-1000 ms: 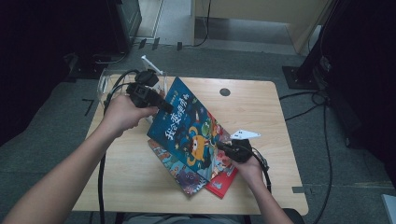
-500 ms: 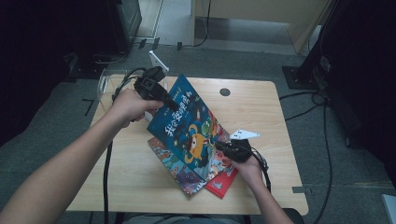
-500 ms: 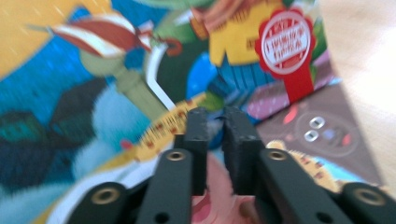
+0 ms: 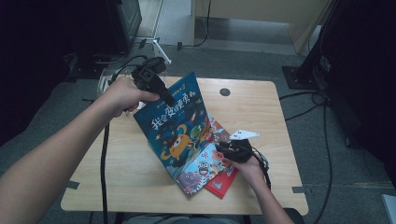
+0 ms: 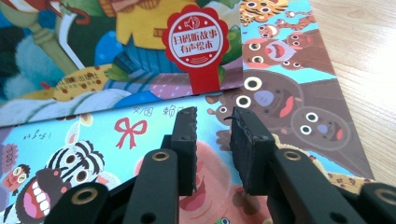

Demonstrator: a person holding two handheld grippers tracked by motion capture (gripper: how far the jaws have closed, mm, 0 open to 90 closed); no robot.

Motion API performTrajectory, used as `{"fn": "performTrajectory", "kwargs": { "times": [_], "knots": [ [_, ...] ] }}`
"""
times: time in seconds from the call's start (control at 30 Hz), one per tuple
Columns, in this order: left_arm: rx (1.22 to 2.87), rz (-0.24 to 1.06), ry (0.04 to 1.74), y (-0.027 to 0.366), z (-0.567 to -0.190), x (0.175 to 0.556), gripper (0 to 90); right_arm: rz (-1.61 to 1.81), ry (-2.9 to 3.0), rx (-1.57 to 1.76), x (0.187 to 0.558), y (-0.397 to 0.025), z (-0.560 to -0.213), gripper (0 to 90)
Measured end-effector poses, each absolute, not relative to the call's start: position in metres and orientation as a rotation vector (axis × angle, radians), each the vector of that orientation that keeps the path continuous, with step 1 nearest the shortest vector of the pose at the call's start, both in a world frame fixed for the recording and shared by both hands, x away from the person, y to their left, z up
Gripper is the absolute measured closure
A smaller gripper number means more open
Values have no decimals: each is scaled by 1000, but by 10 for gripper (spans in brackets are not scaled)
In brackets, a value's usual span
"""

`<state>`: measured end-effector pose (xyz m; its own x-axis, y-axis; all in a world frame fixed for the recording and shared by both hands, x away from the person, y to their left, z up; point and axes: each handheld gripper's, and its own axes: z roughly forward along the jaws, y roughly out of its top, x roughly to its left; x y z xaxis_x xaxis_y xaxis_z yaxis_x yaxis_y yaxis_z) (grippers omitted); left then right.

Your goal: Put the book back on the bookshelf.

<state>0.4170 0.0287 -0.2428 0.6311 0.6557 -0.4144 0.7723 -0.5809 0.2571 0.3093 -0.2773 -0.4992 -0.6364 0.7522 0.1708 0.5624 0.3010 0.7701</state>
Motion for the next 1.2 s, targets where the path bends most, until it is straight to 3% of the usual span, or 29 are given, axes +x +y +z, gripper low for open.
{"fn": "performTrajectory", "kwargs": {
  "times": [0.5,0.93,1.2],
  "knots": [
    [2302,-404,1185,92,-222,394,841,1226,2347,1179,314,-267,-503,506],
    [2225,-378,1308,162,-231,365,841,1222,2341,1161,323,-263,-503,474],
    [2177,-347,1364,193,-229,351,842,1253,2346,1117,325,-261,-506,379]
  ]
}}
